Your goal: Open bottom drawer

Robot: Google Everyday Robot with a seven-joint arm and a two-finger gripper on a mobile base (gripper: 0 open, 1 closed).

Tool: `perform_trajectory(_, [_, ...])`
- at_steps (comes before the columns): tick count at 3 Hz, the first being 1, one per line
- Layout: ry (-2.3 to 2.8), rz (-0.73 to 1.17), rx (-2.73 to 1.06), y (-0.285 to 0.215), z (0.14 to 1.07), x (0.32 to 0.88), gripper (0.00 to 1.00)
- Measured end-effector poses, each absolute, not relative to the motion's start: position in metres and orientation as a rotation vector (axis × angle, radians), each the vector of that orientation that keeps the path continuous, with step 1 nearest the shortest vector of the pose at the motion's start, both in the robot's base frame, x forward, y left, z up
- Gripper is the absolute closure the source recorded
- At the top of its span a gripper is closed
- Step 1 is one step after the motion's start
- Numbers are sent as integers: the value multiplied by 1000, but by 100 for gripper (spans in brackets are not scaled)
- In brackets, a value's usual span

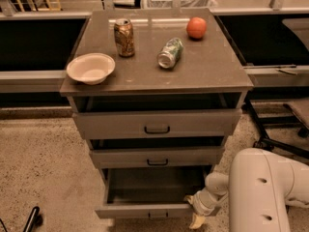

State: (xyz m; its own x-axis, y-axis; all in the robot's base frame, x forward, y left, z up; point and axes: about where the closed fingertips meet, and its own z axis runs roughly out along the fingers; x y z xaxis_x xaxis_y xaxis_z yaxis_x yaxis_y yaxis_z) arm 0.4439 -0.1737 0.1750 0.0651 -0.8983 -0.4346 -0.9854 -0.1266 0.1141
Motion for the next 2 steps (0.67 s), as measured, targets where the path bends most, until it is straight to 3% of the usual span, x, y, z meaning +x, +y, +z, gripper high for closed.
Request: perform_trajectory(2, [1883, 601, -2174, -167, 218, 374, 34])
